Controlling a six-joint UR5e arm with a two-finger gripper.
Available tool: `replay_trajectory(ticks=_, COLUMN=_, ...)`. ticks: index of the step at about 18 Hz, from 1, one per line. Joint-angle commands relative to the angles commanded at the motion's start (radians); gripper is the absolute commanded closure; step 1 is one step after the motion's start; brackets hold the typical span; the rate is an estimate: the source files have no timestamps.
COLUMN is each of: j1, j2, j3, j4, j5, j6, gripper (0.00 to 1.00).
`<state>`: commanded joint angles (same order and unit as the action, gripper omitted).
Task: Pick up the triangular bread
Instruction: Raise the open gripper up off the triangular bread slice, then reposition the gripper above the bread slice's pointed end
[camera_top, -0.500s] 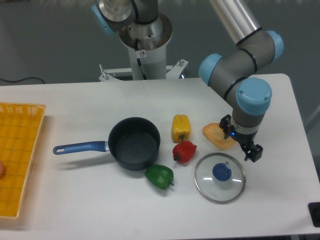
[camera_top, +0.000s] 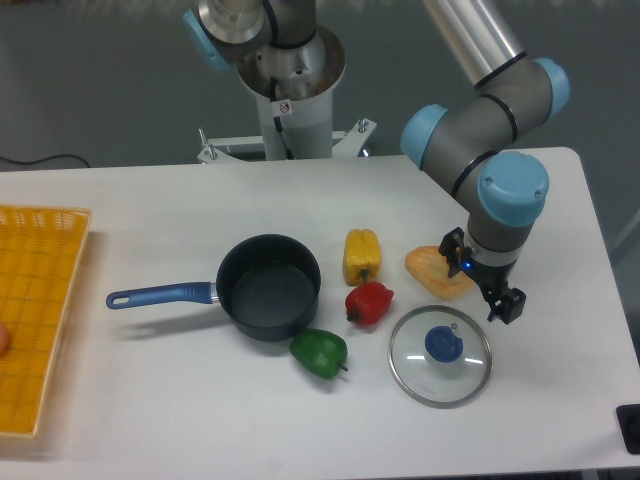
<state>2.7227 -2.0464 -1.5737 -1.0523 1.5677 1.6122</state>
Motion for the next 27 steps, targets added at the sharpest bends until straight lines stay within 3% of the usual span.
replay_trajectory(ticks=5, j1=0.080, j2=0.044, j3=-0.063, j4=0.000, j5=-0.002, j6=0.015, gripper=0.00)
replay_trajectory(ticks=10, j1=0.110, j2=0.051, j3=-0.091, j4=-0.005, j5=0.006, j6=0.018, gripper=0.00)
replay_trajectory(ticks=13, j1=0.112, j2=0.049, j3=-0.144, j4=0.003, j5=0.005, j6=0.015, gripper=0.00)
replay_trajectory(ticks=22, j1=0.100, j2=0.038, j3=-0.178, j4=0.009, j5=0.002, j6=0.017, gripper=0.01)
replay_trajectory(ticks=25, j1=0.094, j2=0.034, j3=-0.178, j4=0.009, j5=0.002, j6=0.015, gripper=0.12)
replay_trajectory(ticks=27, j1=0.094, j2=0.031, j3=-0.174, j4=0.009, j5=0.002, j6=0.017, gripper=0.28)
